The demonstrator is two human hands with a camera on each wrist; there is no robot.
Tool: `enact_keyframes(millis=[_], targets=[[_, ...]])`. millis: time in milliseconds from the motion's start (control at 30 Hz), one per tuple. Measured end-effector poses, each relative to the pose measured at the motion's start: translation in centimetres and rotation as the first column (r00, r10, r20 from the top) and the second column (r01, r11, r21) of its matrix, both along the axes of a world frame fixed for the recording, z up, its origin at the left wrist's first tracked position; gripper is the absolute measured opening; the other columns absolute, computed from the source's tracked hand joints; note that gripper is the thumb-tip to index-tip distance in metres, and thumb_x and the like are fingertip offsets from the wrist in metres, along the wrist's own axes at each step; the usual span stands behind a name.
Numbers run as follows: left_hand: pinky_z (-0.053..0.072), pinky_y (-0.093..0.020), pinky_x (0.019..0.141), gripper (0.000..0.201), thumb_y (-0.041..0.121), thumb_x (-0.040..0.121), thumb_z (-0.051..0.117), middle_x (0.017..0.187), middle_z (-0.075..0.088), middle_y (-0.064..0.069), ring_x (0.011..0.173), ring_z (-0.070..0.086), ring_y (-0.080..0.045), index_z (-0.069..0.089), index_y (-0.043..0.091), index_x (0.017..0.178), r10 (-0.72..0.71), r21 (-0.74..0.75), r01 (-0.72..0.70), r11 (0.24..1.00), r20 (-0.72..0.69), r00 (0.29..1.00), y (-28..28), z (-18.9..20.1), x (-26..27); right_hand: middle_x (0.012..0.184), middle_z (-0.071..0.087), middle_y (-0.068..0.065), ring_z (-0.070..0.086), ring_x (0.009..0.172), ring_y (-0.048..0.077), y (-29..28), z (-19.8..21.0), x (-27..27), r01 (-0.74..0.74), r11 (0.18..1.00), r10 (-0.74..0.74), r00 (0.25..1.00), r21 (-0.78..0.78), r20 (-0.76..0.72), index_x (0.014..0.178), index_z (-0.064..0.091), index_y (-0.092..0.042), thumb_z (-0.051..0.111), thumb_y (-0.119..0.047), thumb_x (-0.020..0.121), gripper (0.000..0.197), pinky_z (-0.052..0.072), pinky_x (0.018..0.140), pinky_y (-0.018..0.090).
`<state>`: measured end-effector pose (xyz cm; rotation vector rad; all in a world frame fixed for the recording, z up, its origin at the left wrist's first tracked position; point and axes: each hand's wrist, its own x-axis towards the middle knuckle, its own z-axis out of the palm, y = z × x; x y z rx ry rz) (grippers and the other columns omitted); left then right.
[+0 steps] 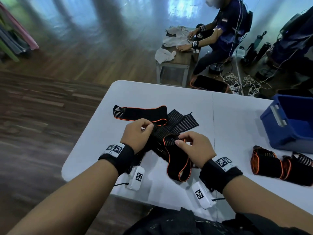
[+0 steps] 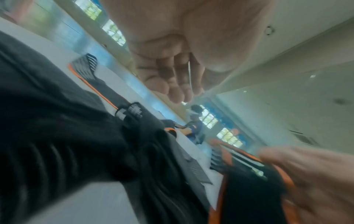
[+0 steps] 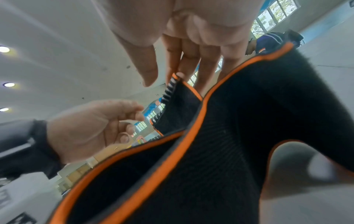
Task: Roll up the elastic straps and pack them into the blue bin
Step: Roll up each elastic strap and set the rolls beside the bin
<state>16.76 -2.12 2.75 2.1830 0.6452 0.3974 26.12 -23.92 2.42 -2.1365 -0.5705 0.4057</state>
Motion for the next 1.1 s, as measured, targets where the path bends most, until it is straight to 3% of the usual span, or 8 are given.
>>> enact_keyframes(millis=[133,233,300,400,567,733,867,1100], targets=[[0.05,-0.032,0.092,0.009,0.02,0.092,0.062,0.094,0.071,0.005,0.091,0.065,-0.015,0.071,0.021,0.094,0.169,0.11,-0.157,0.981,-0.102,0.98,8.3,-1.5,0.7,0.08,0.067,-0.012,0.06,0.069,0.003,0.7,0.0,0.2,0.066,0.998,-0.066,0.998,0.002,-0.01,0.081,0.067,-0.034,0.075,-0.021,0.081,0.015,0.042,0.068,0.016],[0.046,-0.036,0.097,0.028,0.021,0.093,0.06,0.113,0.07,-0.01,0.11,0.063,-0.031,0.064,0.013,0.12,0.318,0.076,-0.309,0.948,-0.262,0.911,14.0,-3.4,1.3,0.073,0.062,-0.017,0.058,0.063,0.0,0.8,-0.4,0.0,0.071,0.997,-0.072,0.997,-0.013,-0.032,0.088,0.07,-0.034,0.069,-0.015,0.084,0.02,0.039,0.063,0.012],[0.046,-0.041,0.101,0.046,0.028,0.092,0.063,0.128,0.064,-0.017,0.118,0.06,-0.036,0.052,0.012,0.135,0.381,0.001,-0.406,0.914,-0.345,0.858,16.6,-4.7,1.5,0.073,0.06,-0.02,0.057,0.064,-0.001,0.7,-0.6,-0.2,0.094,0.995,-0.095,0.995,-0.023,-0.039,0.092,0.072,-0.033,0.065,-0.011,0.086,0.024,0.038,0.064,0.013],[0.047,-0.046,0.101,0.06,0.038,0.091,0.065,0.138,0.056,-0.021,0.119,0.058,-0.04,0.044,0.018,0.143,0.359,0.014,-0.389,0.921,-0.417,0.835,18.8,-6.4,2.0,0.087,0.065,-0.019,0.056,0.074,-0.003,0.6,-0.8,-0.4,0.122,0.992,-0.123,0.992,-0.04,-0.029,0.095,0.072,-0.035,0.06,-0.007,0.087,0.031,0.039,0.073,0.016],[0.05,-0.044,0.094,0.055,0.042,0.088,0.067,0.127,0.061,-0.019,0.107,0.063,-0.039,0.05,0.025,0.138,0.308,0.025,-0.324,0.946,-0.389,0.868,19.7,-7.5,3.8,0.112,0.069,-0.014,0.06,0.105,0.003,0.4,-0.5,-0.3,0.128,0.988,-0.129,0.992,-0.083,-0.006,0.104,0.074,-0.033,0.053,-0.001,0.084,0.043,0.045,0.097,0.023],[0.049,-0.037,0.084,0.027,0.037,0.094,0.061,0.106,0.071,-0.014,0.1,0.065,-0.036,0.068,0.013,0.105,0.283,0.066,-0.277,0.958,-0.346,0.895,19.2,-6.8,5.6,0.116,0.068,-0.014,0.061,0.107,0.006,0.1,0.1,-0.1,0.152,0.985,-0.154,0.988,-0.087,-0.014,0.112,0.071,-0.03,0.052,0.001,0.083,0.046,0.046,0.099,0.026],[0.04,-0.034,0.07,0.024,0.035,0.093,0.061,0.081,0.065,-0.008,0.089,0.064,-0.036,0.062,0.012,0.084,0.276,0.022,-0.284,0.959,-0.316,0.908,18.4,-5.8,6.3,0.106,0.071,-0.016,0.064,0.099,0.003,-0.5,0.8,0.7,0.184,0.981,-0.184,0.983,-0.053,0.001,0.104,0.073,-0.029,0.053,0.001,0.079,0.044,0.05,0.094,0.027],[0.038,-0.03,0.059,0.012,0.017,0.087,0.066,0.074,0.057,0.002,0.067,0.053,-0.016,0.054,0.016,0.089,0.201,-0.057,-0.209,0.976,-0.121,0.972,14.7,-0.1,6.2,0.079,0.071,-0.021,0.066,0.075,0.004,-1.4,3.0,2.3,0.191,0.977,-0.193,0.981,0.09,0.006,0.083,0.074,-0.034,0.069,-0.015,0.083,0.019,0.052,0.074,0.027]])
